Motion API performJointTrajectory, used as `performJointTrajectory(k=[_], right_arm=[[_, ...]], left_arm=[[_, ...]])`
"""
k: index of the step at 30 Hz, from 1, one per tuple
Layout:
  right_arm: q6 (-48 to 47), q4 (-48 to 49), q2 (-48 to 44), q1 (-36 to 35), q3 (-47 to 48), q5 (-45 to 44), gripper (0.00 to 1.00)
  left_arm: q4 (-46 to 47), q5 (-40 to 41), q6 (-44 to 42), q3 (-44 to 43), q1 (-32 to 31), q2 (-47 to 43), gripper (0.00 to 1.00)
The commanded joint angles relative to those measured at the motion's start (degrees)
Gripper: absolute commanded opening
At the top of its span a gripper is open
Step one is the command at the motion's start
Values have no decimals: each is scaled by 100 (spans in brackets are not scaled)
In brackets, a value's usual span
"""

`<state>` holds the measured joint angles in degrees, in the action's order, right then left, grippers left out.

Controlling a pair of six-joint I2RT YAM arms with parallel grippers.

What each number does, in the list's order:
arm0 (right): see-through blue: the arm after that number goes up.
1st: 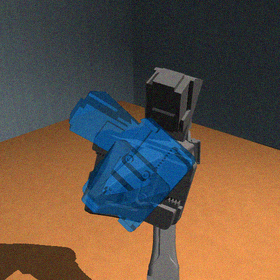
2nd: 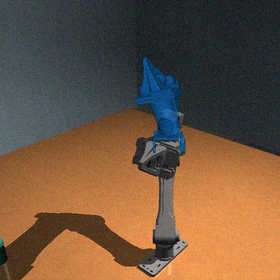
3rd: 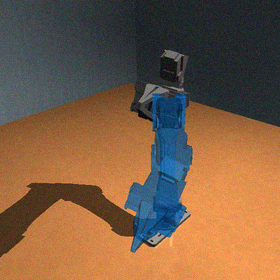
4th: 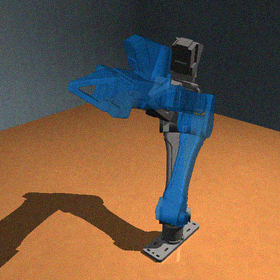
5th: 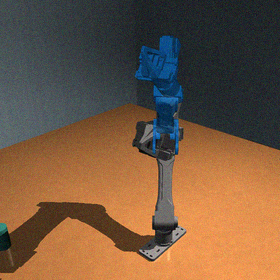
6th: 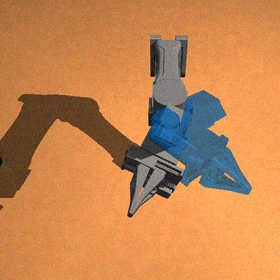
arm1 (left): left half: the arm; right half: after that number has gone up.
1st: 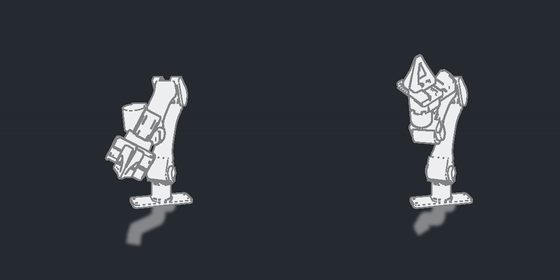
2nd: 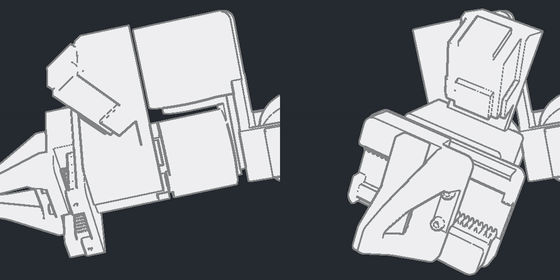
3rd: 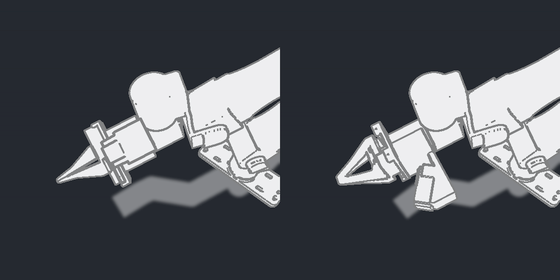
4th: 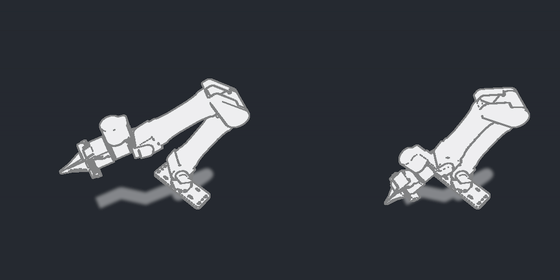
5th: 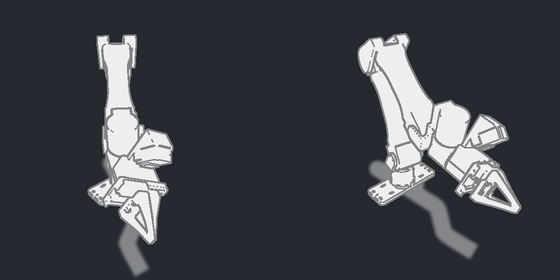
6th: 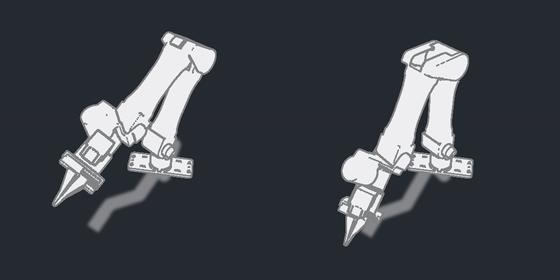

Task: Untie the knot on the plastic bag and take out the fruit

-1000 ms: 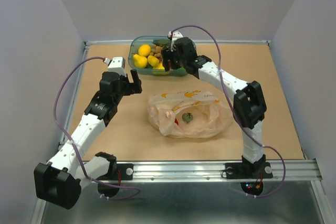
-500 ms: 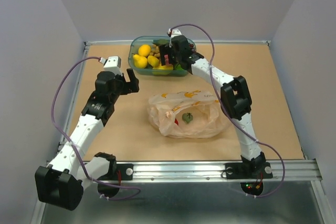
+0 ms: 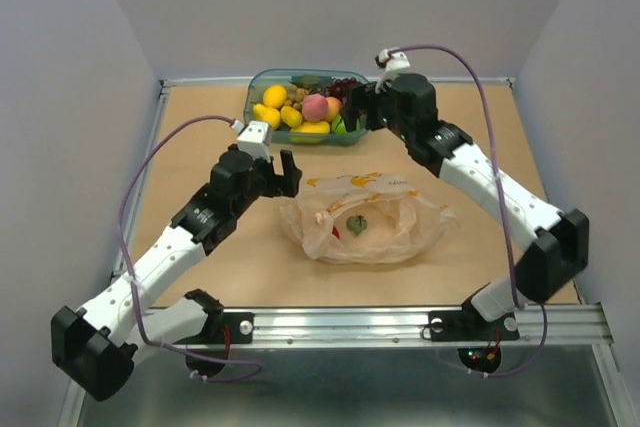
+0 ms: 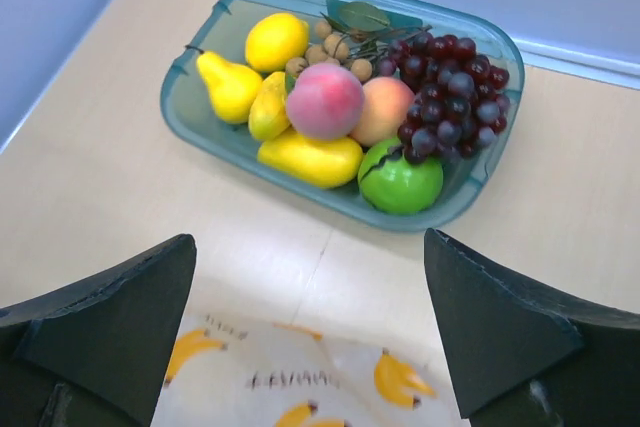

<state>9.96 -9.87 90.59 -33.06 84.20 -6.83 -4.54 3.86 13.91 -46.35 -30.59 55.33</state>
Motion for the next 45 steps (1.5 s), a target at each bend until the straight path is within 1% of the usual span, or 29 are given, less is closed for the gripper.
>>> performJointTrajectory(k=[1,2,3,4,5,6,7,8,9,10,11,12,13,14,15,16,19,20,23,26,27,29,30,31,35,37,41,42,45], right_arm=[[252,117,-1111,-25,-1097,6,100],[279,117,-1331,-16,-1517,67,100],[322,117,-1759,-16,-1704,181,100],[340,117,-1946,-16,-1880,234,100],[384,108,-2140,-16,-2255,348,100],[445,108,-2342,-16,-2416,375,100],[463,108,-2666,-16,-2591,419,100],[498,99,-2834,-16,-2732,480,100],[551,99,-2966,-16,-3030,516,100],[569,99,-3098,-16,-3154,533,100],[604,90,-3352,-16,-3269,612,100],[630,90,-3441,-16,-3505,630,100],[691,73,-3556,-16,-3603,656,100],[718,73,-3731,-16,-3717,657,100],[744,73,-3828,-25,-3892,657,100],[762,64,-3890,-16,-3972,813,100],[736,38,-4136,-16,-4175,798,100],[727,-15,-4215,-16,-4262,719,100],[666,-94,-4470,-16,-4412,455,100],[692,-112,-4576,-16,-4456,560,100],[701,-120,-4576,-8,-4465,603,100],[753,-129,-4532,-16,-4465,865,100],[780,-129,-4506,-25,-4465,981,100],[806,-121,-4506,-16,-4465,1104,100],[850,-120,-4392,-16,-4465,1762,97],[850,-112,-4322,-16,-4491,2018,96],[868,-15,-4111,-25,-4623,2641,92],[876,37,-4032,-60,-4667,2721,91],[999,274,-3891,-165,-4834,2959,89]], left_arm=[[-143,1201,628,-67,-1086,-452,99],[-205,1492,944,-93,-1664,-531,99],[-275,1782,1147,-189,-2052,-523,99],[-493,2472,1279,-260,-2387,-489,99],[-635,2854,1611,-348,-3165,-427,99],[-793,3606,1763,-566,-3529,-140,99],[-1160,3953,1912,-699,-3864,55,99],[-1390,4278,2122,-857,-4476,292,99],[-2019,4986,2577,-1206,-4691,860,99],[-2416,5298,2938,-1410,-4884,1170,99],[-2873,5553,3325,-1621,-5008,1504,99],[-3400,5764,3737,-2075,-5105,2194,99],[-4449,6010,4707,-2298,-5132,2575,99],[-4973,6100,5126,-2526,-5150,2919,99],[-5518,6205,5678,-2946,-5211,3618,99],[-5975,6363,5823,-3028,-5220,3886,99],[-5954,6172,6341,-2969,-5212,4144,98],[-5936,6153,6604,-2924,-5212,4100,98],[-5761,6153,6721,-2635,-5194,3732,97],[-5462,6066,6598,-2380,-5106,3582,96],[-5366,6039,6502,-2292,-4984,3485,96],[-4857,5890,6222,-1967,-4808,3388,96],[-4638,5820,5916,-1861,-4659,3257,96],[-4087,5654,5686,-1617,-4580,3169,95],[-2864,5127,5035,-991,-4386,2651,90],[-2554,4933,4981,-754,-4368,2553,88],[-2184,4651,4832,-481,-4359,2404,87],[-2122,4616,4840,-411,-4359,2343,86],[-1929,4501,4910,-103,-4245,2202,75]])
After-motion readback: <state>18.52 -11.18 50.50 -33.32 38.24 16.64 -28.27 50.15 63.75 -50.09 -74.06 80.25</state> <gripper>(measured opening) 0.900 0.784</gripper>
